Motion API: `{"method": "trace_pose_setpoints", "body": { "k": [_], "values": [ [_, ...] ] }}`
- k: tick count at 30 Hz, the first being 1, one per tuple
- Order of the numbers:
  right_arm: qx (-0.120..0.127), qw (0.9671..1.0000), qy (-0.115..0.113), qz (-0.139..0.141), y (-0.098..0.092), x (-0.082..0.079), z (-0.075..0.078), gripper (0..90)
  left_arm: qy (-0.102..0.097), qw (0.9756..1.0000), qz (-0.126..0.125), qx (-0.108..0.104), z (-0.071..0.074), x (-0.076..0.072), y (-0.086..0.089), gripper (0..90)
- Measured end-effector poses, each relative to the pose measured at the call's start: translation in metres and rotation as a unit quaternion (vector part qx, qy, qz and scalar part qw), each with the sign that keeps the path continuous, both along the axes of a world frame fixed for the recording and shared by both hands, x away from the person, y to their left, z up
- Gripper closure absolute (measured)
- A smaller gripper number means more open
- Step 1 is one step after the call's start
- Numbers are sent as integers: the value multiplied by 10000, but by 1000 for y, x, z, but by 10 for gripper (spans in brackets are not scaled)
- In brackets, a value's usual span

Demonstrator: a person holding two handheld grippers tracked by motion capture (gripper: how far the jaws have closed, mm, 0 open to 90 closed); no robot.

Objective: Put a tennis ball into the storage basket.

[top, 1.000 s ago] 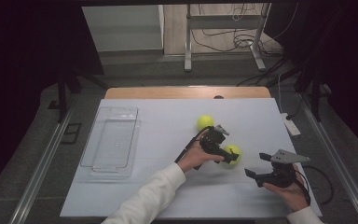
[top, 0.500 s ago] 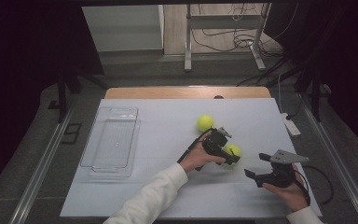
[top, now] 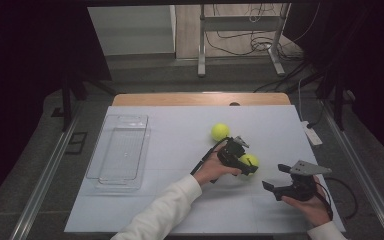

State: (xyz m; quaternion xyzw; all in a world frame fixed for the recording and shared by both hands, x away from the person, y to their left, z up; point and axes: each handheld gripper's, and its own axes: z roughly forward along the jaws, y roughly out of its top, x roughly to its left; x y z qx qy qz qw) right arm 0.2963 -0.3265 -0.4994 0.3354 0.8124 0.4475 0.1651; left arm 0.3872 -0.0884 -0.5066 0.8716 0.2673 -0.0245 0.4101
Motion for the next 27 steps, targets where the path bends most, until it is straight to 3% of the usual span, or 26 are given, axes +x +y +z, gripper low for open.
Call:
{"method": "trace_pose_setpoints", "body": {
  "k": [12, 27],
  "values": [
    [9, 10000, -6, -5, 0, 0, 0, 99, -92, 9998, 60, -160, 13, -3, 11, 271],
    [-39, 10000, 10, -17, 0, 0, 0, 99, -236, 9995, 81, -193, 21, -10, 25, 270]
  ]
}}
